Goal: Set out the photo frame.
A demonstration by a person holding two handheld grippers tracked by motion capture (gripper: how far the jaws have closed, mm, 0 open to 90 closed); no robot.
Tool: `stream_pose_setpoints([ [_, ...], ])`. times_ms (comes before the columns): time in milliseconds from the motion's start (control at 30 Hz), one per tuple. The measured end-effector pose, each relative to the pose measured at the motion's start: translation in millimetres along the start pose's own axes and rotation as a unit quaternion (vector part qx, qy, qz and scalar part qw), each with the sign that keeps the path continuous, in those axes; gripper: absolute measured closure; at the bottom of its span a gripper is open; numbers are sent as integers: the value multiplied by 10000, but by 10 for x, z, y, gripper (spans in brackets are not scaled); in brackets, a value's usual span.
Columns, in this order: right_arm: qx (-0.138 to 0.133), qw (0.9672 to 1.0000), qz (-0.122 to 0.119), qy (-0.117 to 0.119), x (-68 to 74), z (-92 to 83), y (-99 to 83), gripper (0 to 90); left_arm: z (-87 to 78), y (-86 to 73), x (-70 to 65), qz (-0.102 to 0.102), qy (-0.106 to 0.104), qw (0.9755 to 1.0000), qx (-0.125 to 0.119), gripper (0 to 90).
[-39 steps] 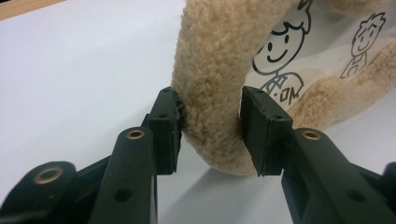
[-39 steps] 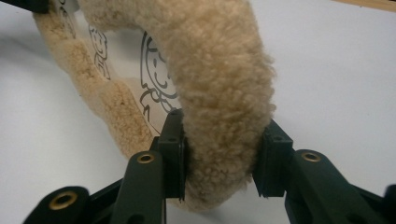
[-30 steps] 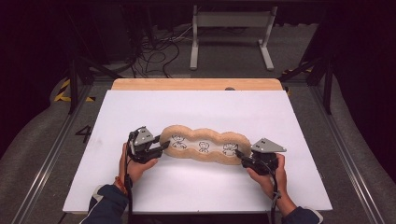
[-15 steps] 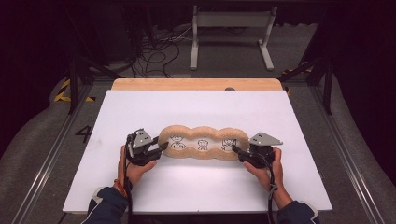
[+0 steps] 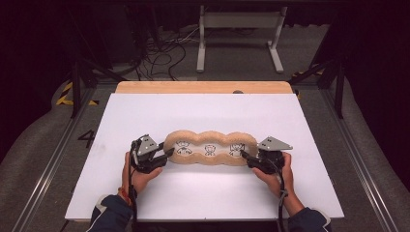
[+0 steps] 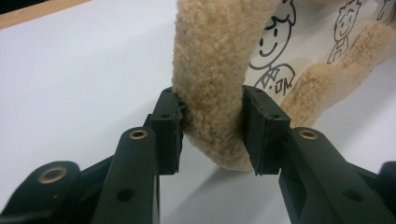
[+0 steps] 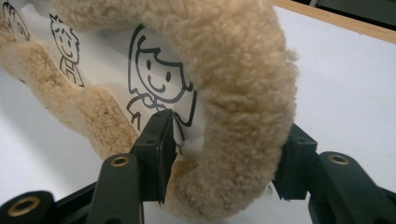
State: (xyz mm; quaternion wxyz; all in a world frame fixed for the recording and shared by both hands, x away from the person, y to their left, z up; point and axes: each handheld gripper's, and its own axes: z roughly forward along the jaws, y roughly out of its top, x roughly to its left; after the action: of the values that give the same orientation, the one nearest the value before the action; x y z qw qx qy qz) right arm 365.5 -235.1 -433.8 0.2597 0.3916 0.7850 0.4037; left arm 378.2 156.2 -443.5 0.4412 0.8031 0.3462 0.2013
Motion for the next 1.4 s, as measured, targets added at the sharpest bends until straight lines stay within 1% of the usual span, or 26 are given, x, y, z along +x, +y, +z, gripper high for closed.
stream_pose_setpoints([
  [200,5,10000,-24,-17,13,14,-3,452,5,-3,15,4,-24,10000,-38,612],
  [333,9,10000,-33,-4,9,7,-3,458,7,-2,10,11,-35,10000,-26,611],
  [433,9,10000,2,24,-11,-10,-9,467,6,-2,9,15,-29,10000,-21,608],
  [600,-10,9999,94,33,-64,-45,-25,460,-1,6,7,103,17,9999,-15,590],
  [733,-36,9999,134,46,-97,-78,-32,462,1,6,8,93,4,9999,-38,586],
  [800,-61,9999,158,32,-103,-99,-34,476,-1,10,9,120,24,9999,-40,585],
  [867,-176,9996,198,-31,-111,-131,-34,487,-4,14,9,134,39,9999,-38,582],
  [900,-230,9995,233,0,-119,-150,-32,487,-6,17,12,153,52,9999,-33,577],
  [967,-228,9995,219,-18,-126,-166,-32,493,-14,23,8,117,65,9999,-49,556],
  [1000,-220,9996,201,-23,-126,-171,-32,497,-19,26,12,148,98,9998,-62,552],
  [1067,-243,9995,201,-51,-123,-175,-31,504,-21,27,9,131,95,9998,-66,545],
  [1100,-245,9995,194,-60,-119,-176,-30,517,-25,29,10,155,98,9998,-64,545],
  [1167,-241,9996,89,-75,-93,-176,-24,540,-30,32,5,154,110,9998,-67,527],
  [1233,-237,9997,43,-74,-84,-183,-20,543,-43,37,7,188,135,9997,-60,502],
  [1300,-256,9996,58,-89,-88,-199,-22,542,-54,39,11,215,124,9997,-56,478],
  [1367,-270,9996,79,-59,-97,-219,-24,534,-58,35,10,199,113,9997,-59,437],
  [1400,-276,9996,79,-48,-102,-227,-24,529,-62,36,15,231,130,9996,-38,419],
])
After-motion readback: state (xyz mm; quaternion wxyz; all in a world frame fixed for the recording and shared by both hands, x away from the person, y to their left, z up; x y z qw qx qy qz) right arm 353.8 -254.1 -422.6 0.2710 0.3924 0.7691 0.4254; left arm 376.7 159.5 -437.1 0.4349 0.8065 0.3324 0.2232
